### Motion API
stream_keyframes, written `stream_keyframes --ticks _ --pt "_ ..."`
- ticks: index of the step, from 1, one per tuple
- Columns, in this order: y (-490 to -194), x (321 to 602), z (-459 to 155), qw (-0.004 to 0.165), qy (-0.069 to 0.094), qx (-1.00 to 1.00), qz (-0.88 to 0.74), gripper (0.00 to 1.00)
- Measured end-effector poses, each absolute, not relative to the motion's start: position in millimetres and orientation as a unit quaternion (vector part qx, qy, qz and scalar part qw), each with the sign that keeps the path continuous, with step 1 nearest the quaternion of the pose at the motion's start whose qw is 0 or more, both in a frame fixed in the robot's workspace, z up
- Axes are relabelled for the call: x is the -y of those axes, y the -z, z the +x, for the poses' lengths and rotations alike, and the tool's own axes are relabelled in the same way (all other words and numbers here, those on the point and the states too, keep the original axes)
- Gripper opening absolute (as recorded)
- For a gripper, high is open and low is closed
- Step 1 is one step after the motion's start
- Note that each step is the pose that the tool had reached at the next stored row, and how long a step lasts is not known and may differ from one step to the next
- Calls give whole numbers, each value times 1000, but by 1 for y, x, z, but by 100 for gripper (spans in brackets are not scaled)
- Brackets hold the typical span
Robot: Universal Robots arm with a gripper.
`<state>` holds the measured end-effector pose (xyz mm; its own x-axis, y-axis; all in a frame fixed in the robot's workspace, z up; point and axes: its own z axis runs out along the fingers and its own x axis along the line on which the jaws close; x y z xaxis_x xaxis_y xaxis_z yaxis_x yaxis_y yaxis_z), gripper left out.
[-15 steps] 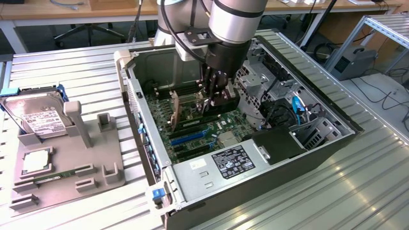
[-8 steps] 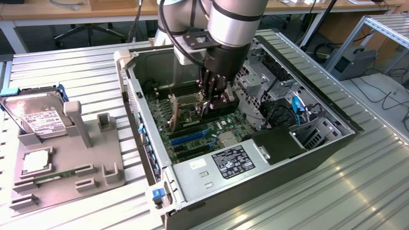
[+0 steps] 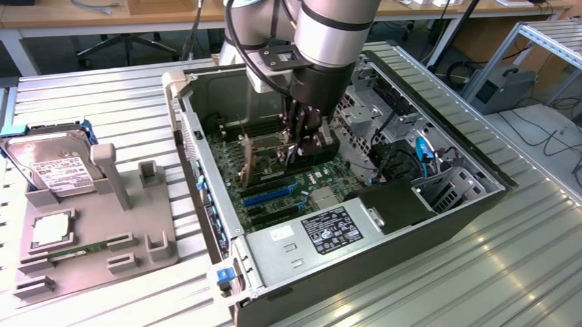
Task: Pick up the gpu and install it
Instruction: 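Insert the gpu into the slot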
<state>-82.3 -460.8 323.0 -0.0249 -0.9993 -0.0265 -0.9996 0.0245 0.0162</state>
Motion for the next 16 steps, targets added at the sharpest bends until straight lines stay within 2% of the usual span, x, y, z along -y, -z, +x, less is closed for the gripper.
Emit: stream_keyframes --ticks 16 --pt "-321 461 -86 4 -15 -716 -698 27"
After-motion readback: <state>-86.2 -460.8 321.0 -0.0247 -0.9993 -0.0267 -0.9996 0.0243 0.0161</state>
